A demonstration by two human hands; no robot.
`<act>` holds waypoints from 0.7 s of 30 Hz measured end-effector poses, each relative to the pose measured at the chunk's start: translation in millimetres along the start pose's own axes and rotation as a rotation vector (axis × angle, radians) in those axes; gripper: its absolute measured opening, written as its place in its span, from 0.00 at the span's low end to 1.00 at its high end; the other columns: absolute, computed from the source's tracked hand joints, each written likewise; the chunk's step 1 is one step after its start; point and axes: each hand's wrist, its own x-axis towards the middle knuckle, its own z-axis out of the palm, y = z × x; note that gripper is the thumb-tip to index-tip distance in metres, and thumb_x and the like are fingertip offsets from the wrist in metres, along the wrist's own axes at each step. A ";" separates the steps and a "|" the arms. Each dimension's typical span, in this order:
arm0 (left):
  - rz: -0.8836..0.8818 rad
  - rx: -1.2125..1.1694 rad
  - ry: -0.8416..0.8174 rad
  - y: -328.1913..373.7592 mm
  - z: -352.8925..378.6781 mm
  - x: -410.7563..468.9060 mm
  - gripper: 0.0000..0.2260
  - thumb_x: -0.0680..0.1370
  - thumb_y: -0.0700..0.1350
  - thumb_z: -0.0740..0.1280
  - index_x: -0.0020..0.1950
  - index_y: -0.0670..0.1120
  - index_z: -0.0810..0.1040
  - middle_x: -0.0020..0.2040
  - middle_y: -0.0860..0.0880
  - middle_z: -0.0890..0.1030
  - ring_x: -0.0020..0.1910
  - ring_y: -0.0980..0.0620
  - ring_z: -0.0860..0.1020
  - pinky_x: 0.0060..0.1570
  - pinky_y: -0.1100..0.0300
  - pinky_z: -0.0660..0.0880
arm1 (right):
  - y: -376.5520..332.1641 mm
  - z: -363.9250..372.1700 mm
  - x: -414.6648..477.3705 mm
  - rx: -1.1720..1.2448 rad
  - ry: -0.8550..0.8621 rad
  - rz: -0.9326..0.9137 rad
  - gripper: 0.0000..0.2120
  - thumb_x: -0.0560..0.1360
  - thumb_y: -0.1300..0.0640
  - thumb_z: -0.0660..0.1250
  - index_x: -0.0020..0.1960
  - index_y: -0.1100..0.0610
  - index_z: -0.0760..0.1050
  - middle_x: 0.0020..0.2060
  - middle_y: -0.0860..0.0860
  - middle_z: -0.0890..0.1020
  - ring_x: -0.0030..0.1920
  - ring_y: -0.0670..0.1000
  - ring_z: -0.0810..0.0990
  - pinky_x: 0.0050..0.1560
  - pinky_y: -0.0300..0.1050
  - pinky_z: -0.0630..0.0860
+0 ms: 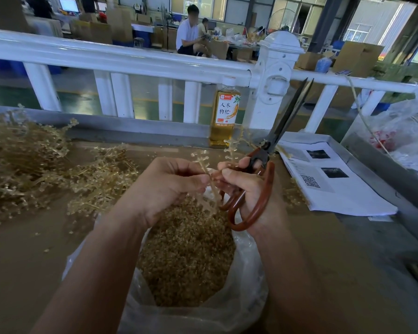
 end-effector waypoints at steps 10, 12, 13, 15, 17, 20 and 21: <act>0.018 -0.058 -0.089 1.7 0.4 0.0 0.01 0.65 0.38 0.70 0.35 0.43 0.80 0.30 0.48 0.80 0.23 0.59 0.71 0.22 0.69 0.65 | -3.8 -4.4 1.0 -0.068 0.007 0.030 0.10 0.72 0.70 0.65 0.39 0.57 0.69 0.30 0.52 0.83 0.29 0.47 0.81 0.29 0.37 0.76; 0.039 -0.121 -0.067 2.6 1.0 -0.6 0.01 0.62 0.40 0.70 0.32 0.45 0.81 0.28 0.50 0.79 0.23 0.59 0.70 0.22 0.69 0.63 | -2.3 -2.6 0.4 -0.126 0.036 0.017 0.11 0.72 0.67 0.67 0.36 0.56 0.70 0.27 0.49 0.81 0.26 0.45 0.79 0.28 0.37 0.75; 0.051 -0.139 -0.051 2.8 2.0 -1.2 0.01 0.62 0.40 0.70 0.31 0.46 0.80 0.28 0.51 0.78 0.23 0.59 0.70 0.22 0.69 0.62 | -0.9 -1.1 0.0 -0.164 0.054 0.021 0.10 0.72 0.65 0.68 0.35 0.56 0.70 0.25 0.48 0.79 0.24 0.44 0.77 0.26 0.37 0.74; 0.074 -0.152 -0.019 3.0 4.7 -1.3 0.02 0.61 0.40 0.69 0.33 0.45 0.78 0.26 0.53 0.76 0.23 0.59 0.69 0.23 0.69 0.60 | 2.3 2.4 -0.8 -0.233 0.082 0.070 0.10 0.73 0.61 0.69 0.36 0.57 0.69 0.22 0.46 0.76 0.21 0.44 0.73 0.24 0.37 0.71; 0.095 -0.157 0.003 3.5 7.4 -1.6 0.05 0.62 0.40 0.69 0.35 0.42 0.76 0.32 0.51 0.78 0.22 0.60 0.68 0.22 0.70 0.60 | 4.5 6.2 -1.4 -0.273 0.098 0.152 0.09 0.73 0.61 0.68 0.37 0.58 0.70 0.21 0.46 0.76 0.20 0.43 0.73 0.25 0.38 0.70; 0.144 -0.149 0.004 7.0 11.7 -3.5 0.03 0.64 0.35 0.68 0.34 0.40 0.75 0.52 0.52 0.80 0.22 0.62 0.70 0.21 0.72 0.62 | 6.4 10.7 -1.6 -0.211 0.118 0.205 0.08 0.73 0.64 0.69 0.41 0.61 0.69 0.18 0.46 0.74 0.18 0.44 0.72 0.22 0.35 0.71; 0.160 -0.137 -0.005 7.3 13.0 -3.7 0.04 0.67 0.32 0.67 0.34 0.39 0.75 0.53 0.53 0.80 0.22 0.63 0.71 0.21 0.72 0.63 | 6.8 10.4 -1.3 -0.211 0.136 0.191 0.09 0.72 0.65 0.69 0.41 0.61 0.69 0.19 0.47 0.74 0.19 0.44 0.72 0.23 0.36 0.71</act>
